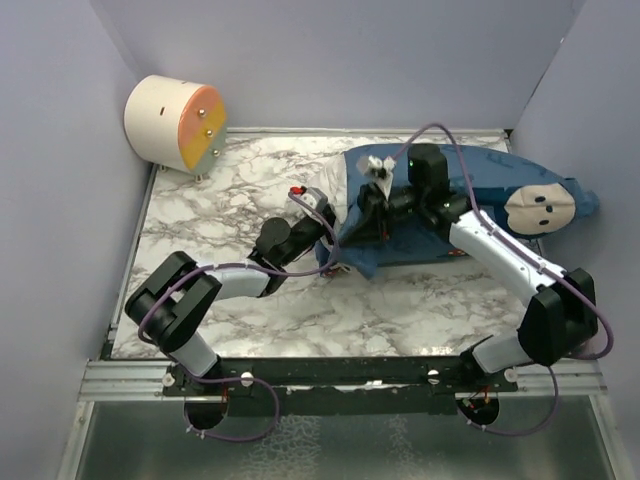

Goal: Put the pillow into the pillowcase
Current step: Stuff the pillow into the pillowcase.

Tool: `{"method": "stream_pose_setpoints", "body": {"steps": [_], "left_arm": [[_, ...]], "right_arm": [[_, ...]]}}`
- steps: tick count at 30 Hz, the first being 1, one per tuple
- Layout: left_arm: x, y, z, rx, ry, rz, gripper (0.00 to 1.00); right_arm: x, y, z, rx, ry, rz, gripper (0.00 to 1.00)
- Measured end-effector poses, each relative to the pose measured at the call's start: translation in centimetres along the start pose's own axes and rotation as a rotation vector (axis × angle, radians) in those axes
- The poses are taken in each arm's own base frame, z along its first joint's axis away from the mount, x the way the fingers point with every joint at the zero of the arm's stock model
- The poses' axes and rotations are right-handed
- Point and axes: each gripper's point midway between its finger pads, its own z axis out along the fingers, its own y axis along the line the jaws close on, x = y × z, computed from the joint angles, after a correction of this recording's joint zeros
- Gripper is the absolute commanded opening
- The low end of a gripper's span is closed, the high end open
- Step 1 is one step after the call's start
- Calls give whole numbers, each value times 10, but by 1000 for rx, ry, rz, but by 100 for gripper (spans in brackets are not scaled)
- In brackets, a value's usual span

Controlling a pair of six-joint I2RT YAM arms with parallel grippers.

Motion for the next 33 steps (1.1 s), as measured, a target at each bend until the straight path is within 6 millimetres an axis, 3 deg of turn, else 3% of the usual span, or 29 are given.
{"method": "stream_pose_setpoints", "body": {"steps": [2, 5, 8, 11, 13, 14, 17, 19, 22, 25, 28, 30, 33], "left_arm": [[41, -3, -29, 8, 112, -66, 30], [50, -19, -56, 45, 160, -159, 40], [33, -39, -74, 89, 173, -258, 49], [24, -49, -87, 94, 216, -335, 58], [24, -53, -97, 77, 270, -384, 60], [26, -54, -102, 66, 296, -404, 66], [39, -55, -123, 13, 409, -457, 73], [49, -54, -140, -39, 489, -486, 82], [58, -53, -166, -118, 591, -522, 92], [47, -52, -188, -181, 612, -541, 93], [23, -52, -201, -216, 561, -555, 93], [8, -52, -204, -227, 517, -571, 93], [-4, -52, -199, -238, 495, -593, 93]], "right_arm": [[47, 21, 7, -28, 30, 41, 38], [80, 50, 6, -54, 47, 3, 56], [84, 75, 0, -67, 59, -146, 71], [87, 93, -6, -75, 90, -266, 77], [96, 102, -11, -76, 134, -300, 80], [107, 109, -17, -78, 182, -320, 81], [119, 121, -25, -74, 239, -326, 83], [124, 134, -33, -52, 287, -354, 85], [118, 154, -44, 5, 320, -457, 86], [102, 172, -53, 57, 335, -537, 86], [82, 171, -58, 107, 346, -560, 87], [76, 158, -60, 159, 366, -528, 88], [79, 119, -69, 293, 438, -440, 90]]}}
